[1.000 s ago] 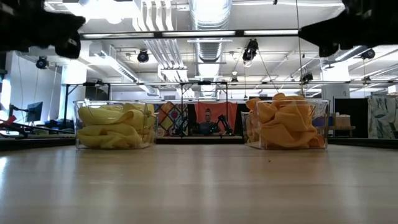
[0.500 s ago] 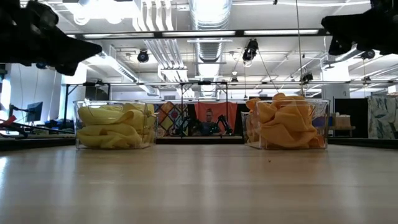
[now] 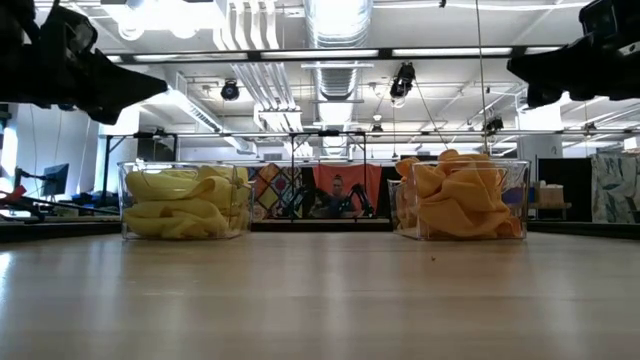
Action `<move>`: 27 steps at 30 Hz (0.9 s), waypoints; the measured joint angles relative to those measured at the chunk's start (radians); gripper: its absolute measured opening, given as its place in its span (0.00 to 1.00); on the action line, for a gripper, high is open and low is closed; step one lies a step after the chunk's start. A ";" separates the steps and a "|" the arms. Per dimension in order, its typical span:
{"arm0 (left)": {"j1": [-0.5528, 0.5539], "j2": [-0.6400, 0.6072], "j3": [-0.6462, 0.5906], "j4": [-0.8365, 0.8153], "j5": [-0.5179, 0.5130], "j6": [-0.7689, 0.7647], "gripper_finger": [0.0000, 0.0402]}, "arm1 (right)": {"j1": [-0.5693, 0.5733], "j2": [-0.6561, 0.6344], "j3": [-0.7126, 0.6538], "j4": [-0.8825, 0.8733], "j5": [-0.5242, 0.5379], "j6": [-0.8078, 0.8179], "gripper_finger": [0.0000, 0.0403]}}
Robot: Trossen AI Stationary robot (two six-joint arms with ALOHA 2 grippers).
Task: Sort microfiber towel by color & place in baskets
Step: Return to Home Position
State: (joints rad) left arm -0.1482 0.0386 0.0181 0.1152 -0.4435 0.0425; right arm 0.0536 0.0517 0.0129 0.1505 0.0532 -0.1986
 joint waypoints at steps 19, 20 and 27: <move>0.000 0.020 0.000 -0.003 0.000 0.000 0.00 | 0.000 0.003 -0.001 -0.013 0.000 0.049 0.04; 0.000 0.020 0.000 -0.003 0.000 0.000 0.00 | 0.000 0.003 -0.001 -0.013 0.000 0.049 0.04; 0.000 0.021 0.000 -0.003 0.001 0.000 0.00 | 0.000 0.003 -0.001 -0.013 0.000 0.049 0.04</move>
State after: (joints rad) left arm -0.1482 0.0597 0.0181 0.1123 -0.4427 0.0425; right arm 0.0536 0.0551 0.0120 0.1379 0.0532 -0.1493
